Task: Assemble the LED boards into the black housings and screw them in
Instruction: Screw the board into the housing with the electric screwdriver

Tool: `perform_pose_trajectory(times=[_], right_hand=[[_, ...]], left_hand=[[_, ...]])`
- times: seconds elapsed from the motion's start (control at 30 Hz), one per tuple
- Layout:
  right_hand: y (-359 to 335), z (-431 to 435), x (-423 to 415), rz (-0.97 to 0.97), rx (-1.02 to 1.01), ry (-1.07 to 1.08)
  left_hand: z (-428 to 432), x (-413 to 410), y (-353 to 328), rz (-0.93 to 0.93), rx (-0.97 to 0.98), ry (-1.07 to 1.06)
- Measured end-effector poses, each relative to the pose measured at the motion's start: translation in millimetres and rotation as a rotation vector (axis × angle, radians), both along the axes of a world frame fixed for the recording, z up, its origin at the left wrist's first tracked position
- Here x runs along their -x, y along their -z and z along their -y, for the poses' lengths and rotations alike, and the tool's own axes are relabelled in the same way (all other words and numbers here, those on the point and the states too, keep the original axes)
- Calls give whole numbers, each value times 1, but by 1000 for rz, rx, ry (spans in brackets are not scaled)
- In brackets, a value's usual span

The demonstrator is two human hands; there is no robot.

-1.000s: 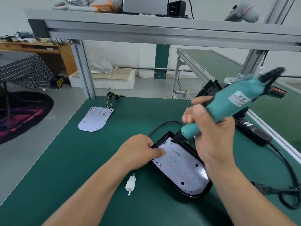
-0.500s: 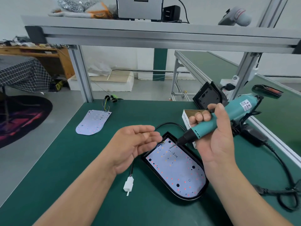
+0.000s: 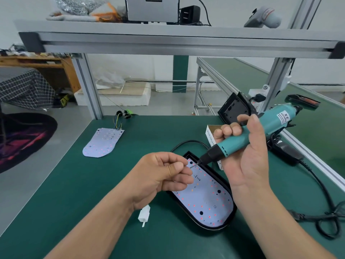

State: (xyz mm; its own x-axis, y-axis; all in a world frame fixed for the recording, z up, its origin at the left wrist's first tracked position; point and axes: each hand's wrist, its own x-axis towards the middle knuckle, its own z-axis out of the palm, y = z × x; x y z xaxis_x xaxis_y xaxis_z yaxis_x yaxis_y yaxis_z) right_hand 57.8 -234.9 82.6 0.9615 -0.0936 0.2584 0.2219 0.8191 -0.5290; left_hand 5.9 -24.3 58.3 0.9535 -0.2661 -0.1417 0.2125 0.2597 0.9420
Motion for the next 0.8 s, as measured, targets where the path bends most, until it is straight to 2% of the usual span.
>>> perform_pose_trajectory(times=[0.13, 0.3, 0.53, 0.8], right_hand=[[-3, 0, 1, 14, -15, -7], [-5, -2, 3, 24, -19, -20], [-8, -2, 5, 25, -12, 0], [-8, -3, 6, 39, 2, -2]], left_hand=[[2, 2, 1, 15, -23, 34], [6, 4, 2, 124, -159, -4], [8, 5, -3, 24, 82, 25], [8, 6, -4, -21, 108, -2]])
